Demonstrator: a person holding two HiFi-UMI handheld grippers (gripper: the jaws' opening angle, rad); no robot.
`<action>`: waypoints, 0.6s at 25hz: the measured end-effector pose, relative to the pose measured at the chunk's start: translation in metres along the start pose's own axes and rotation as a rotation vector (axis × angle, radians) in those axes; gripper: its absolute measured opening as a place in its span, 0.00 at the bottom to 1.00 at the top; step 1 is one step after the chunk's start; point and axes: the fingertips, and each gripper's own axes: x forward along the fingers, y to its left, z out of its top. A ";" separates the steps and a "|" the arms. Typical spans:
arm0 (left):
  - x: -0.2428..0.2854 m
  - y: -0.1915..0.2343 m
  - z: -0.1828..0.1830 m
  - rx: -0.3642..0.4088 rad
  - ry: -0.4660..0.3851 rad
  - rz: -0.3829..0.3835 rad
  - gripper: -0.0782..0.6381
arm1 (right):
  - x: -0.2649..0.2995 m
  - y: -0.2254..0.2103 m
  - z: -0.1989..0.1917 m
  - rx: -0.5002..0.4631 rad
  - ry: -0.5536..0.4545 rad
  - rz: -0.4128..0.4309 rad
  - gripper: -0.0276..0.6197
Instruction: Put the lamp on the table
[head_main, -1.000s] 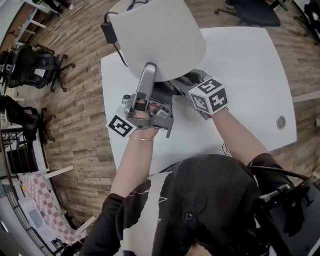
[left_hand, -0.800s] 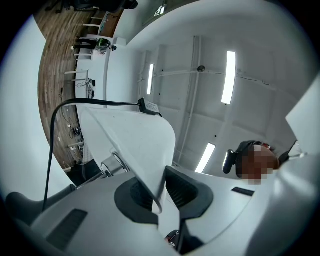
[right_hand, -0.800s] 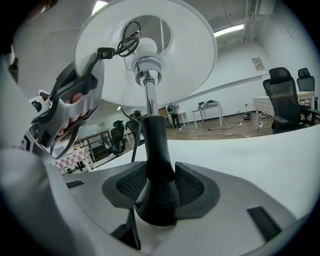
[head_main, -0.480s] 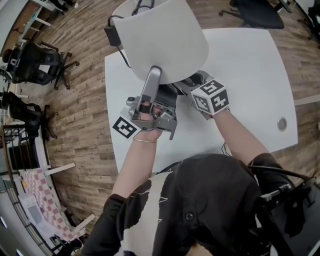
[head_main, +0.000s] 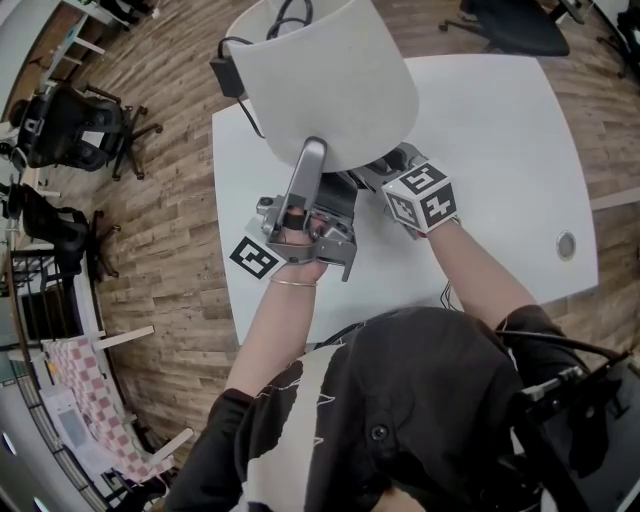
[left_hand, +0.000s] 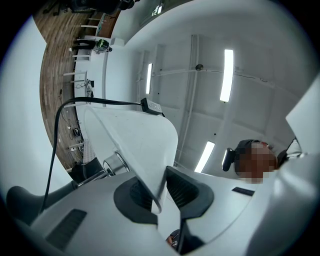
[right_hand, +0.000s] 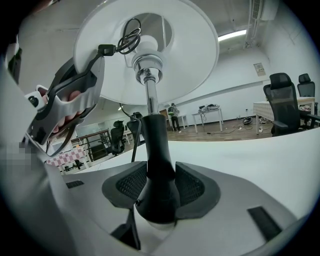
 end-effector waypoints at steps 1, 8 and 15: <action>0.001 0.000 0.000 -0.001 0.000 -0.001 0.19 | 0.000 0.000 0.001 0.000 -0.001 -0.001 0.32; 0.000 0.000 -0.002 0.000 0.000 -0.003 0.19 | -0.002 -0.002 -0.001 -0.001 -0.011 -0.010 0.32; -0.001 -0.001 -0.002 0.002 0.003 -0.009 0.20 | -0.002 -0.002 -0.001 -0.002 -0.024 -0.019 0.32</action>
